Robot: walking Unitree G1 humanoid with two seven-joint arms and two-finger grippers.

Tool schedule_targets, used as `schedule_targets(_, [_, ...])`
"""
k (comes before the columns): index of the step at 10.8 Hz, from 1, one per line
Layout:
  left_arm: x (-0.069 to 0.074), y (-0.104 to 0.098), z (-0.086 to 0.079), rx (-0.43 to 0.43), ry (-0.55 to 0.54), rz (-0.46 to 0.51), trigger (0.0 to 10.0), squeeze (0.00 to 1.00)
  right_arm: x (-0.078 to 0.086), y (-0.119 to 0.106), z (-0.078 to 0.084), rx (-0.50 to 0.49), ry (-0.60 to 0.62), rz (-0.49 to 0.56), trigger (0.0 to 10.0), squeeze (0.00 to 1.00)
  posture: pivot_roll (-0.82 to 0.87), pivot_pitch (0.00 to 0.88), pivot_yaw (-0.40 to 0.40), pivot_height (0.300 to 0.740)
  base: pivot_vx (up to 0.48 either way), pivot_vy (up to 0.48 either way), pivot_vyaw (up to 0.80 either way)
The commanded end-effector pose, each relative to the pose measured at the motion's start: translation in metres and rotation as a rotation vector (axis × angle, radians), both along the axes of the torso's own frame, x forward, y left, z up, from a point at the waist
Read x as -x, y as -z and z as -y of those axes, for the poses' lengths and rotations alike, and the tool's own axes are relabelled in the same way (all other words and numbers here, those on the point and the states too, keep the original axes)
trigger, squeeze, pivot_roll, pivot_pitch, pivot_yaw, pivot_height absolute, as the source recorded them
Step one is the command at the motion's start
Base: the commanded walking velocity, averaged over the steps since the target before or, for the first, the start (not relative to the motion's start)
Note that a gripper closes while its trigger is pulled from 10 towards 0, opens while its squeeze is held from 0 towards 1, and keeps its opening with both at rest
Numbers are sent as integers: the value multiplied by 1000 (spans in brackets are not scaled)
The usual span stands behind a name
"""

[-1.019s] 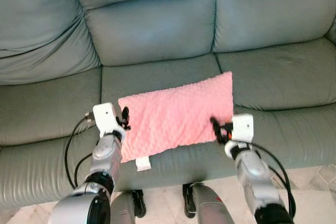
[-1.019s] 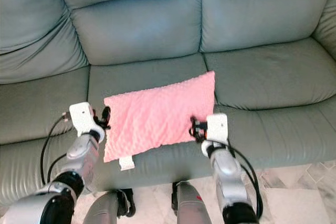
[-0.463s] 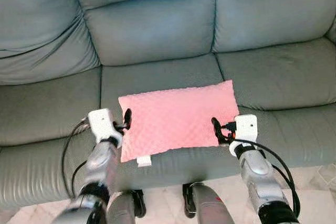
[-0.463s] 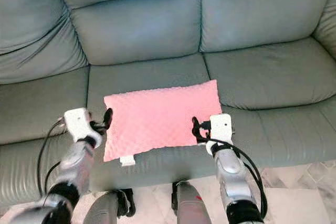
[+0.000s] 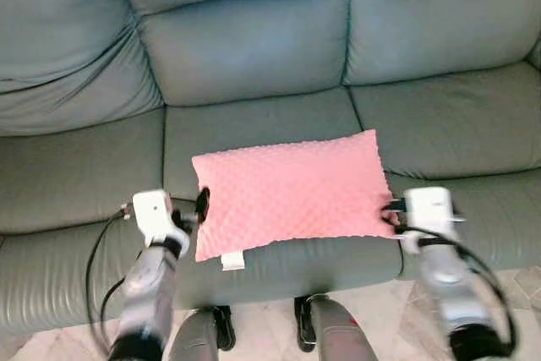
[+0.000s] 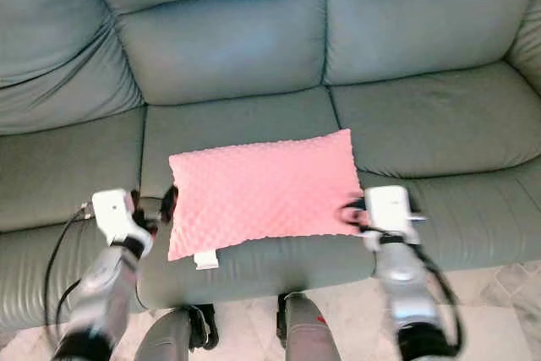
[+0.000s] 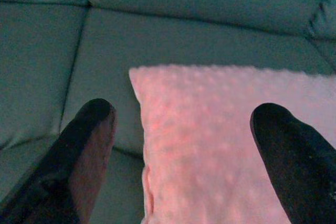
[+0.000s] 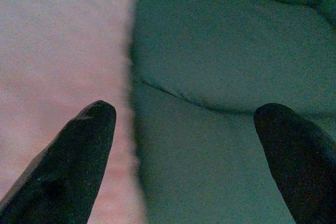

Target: Move the pillow to the sofa

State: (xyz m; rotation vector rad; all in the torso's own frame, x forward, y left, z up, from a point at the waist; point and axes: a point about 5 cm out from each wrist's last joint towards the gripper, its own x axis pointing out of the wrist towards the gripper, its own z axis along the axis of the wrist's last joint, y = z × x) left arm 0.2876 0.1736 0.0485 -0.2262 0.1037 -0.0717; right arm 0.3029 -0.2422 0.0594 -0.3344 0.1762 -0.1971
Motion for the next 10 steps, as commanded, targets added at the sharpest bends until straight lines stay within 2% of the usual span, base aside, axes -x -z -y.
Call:
schedule_targets(1, [14,12,-8,-18,5,-72,10000,1000,10,14,9,2,57,-63,10000,1000,-169,362,58,740,0,0,0])
schedule_targets(2, [32,14,-17,-33,25,-107,10000,0,6,14,14,-8,73,-79,10000,1000,-152,367,64,740,0,0,0])
schedule_targets(3, [45,12,-24,-51,35,-123,10000,0,2,14,16,-9,84,-90,10000,1000,-111,375,77,740,0,0,0])
schedule_targets(4, [59,7,-30,-77,36,-149,10000,0,-6,11,16,34,68,-106,10000,749,-52,377,90,740,0,0,0])
schedule_targets(5, [66,0,-35,-88,18,-153,10000,0,-11,9,17,39,86,-130,10000,149,-12,381,102,740,0,0,0])
schedule_targets(6, [71,-7,-41,-96,8,-148,10000,0,-14,6,20,79,118,-146,10000,0,15,383,118,740,0,0,0])
schedule_targets(7, [79,-10,-47,-110,-3,-164,10000,0,-16,3,25,102,160,-150,10000,0,29,387,129,740,0,0,0])
schedule_targets(8, [89,-12,-54,-129,9,-199,10000,0,-17,3,28,57,197,-148,10000,0,43,394,147,740,0,0,0])
schedule_targets(10, [94,-21,-53,-168,65,-211,10000,0,-7,15,36,101,275,-249,10000,0,72,397,166,740,0,0,0])
